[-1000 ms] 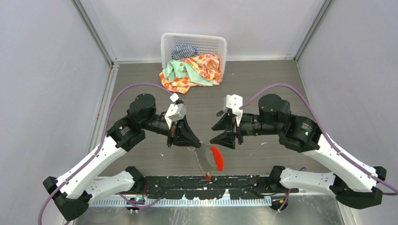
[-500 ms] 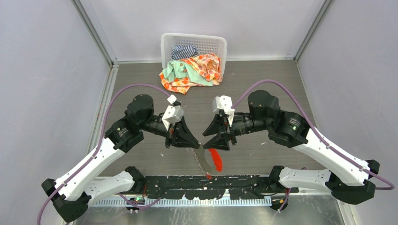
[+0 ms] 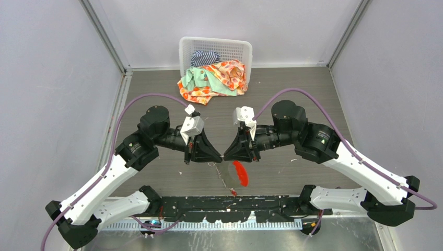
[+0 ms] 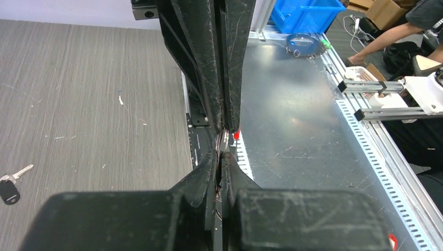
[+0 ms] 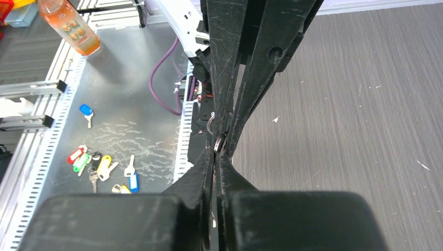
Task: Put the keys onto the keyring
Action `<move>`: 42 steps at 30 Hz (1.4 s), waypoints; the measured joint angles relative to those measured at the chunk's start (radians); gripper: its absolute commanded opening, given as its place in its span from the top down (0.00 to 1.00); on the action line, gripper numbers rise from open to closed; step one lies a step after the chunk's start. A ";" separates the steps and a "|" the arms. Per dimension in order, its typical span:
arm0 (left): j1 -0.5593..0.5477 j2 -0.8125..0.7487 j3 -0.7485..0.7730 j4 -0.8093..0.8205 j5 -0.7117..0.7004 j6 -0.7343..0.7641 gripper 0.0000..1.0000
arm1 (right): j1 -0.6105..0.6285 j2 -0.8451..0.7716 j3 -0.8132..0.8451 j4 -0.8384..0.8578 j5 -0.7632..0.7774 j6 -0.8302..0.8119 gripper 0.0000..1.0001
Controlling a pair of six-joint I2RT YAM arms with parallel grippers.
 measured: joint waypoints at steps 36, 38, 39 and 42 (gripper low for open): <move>0.002 -0.053 0.019 -0.169 -0.127 0.329 0.61 | 0.119 0.231 0.297 -0.382 0.224 -0.010 0.99; 0.002 -0.047 0.019 -0.169 -0.113 0.330 0.64 | 0.123 0.247 0.312 -0.393 0.232 -0.007 0.99; 0.002 -0.044 0.019 -0.171 -0.103 0.332 0.65 | 0.126 0.252 0.316 -0.394 0.233 -0.006 0.99; -0.001 -0.039 0.019 -0.187 -0.076 0.341 0.71 | 0.131 0.261 0.326 -0.399 0.239 -0.006 0.99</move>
